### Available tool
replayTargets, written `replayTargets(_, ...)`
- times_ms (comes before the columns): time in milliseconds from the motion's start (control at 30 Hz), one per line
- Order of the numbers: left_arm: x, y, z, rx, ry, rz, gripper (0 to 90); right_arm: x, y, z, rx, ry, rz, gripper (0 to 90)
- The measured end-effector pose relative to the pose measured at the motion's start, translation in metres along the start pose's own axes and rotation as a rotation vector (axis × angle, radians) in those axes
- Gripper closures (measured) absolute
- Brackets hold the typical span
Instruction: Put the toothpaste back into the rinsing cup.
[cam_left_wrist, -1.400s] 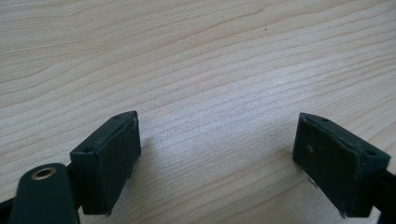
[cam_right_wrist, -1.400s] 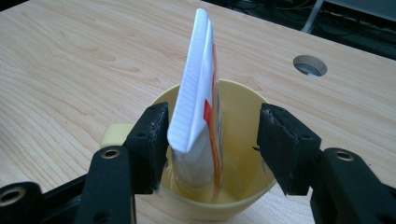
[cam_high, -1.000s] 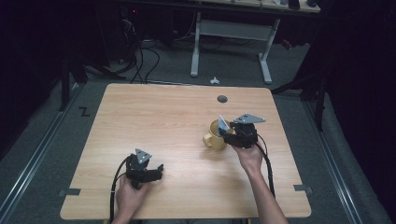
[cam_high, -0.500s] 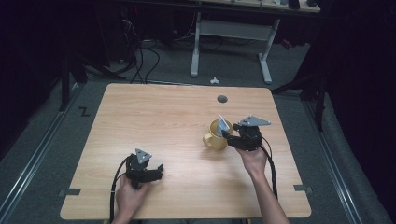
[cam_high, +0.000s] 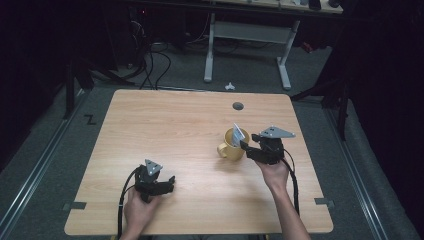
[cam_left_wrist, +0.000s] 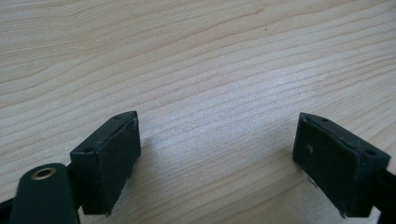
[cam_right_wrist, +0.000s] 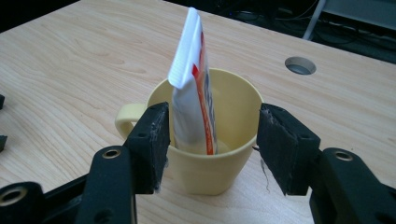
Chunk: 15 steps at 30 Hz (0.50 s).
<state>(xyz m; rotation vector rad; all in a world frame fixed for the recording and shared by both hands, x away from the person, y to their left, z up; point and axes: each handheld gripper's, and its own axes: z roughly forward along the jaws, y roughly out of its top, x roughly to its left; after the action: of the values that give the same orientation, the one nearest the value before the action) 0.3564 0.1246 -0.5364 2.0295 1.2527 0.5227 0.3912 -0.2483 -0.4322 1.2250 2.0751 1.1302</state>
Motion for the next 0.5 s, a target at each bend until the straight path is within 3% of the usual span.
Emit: replayTargets(500, 0.0, 0.0, 0.0, 0.0, 0.0, 0.0, 15.3, -0.004, -0.015, -0.01, -0.007, -0.004, 0.024, 45.1)
